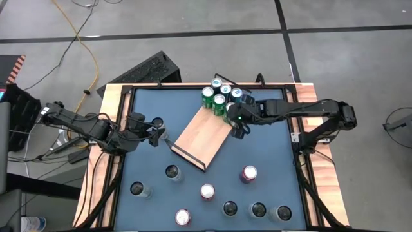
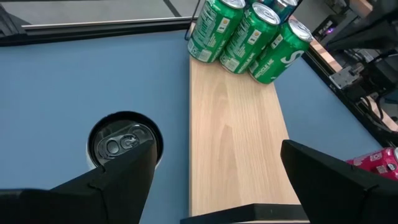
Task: Place canned beverage on shelf
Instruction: Put green soda can on the shelf aligned with the other green soda cans
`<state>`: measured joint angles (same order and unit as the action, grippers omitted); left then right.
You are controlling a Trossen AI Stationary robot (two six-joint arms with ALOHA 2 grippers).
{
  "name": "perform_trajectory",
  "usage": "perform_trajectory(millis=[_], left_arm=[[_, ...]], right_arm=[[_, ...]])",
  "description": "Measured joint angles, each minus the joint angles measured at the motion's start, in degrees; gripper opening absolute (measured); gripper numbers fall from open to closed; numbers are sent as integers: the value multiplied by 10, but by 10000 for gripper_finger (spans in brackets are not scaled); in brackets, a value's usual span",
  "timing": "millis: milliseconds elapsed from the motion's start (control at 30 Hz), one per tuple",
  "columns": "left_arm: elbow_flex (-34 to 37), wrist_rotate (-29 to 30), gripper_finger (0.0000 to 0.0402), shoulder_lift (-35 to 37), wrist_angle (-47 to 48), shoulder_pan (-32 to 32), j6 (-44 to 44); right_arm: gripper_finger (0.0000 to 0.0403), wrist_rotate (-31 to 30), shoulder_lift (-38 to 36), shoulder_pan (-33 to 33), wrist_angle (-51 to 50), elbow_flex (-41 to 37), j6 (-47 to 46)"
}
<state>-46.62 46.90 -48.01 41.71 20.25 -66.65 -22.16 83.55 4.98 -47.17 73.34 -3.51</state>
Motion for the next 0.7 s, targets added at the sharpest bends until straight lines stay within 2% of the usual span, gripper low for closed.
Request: perform_trajectory(millis=[133,567,700], left_arm=[[0,1,330,0,0,0,0],[0,5,330,0,1,0,0],[0,5,330,0,1,0,0]], right_arm=[[0,0,1,-4,1,0,10],[0,-4,2,47,-41,0,10],[0,-50,1,52,-53,0,-13]])
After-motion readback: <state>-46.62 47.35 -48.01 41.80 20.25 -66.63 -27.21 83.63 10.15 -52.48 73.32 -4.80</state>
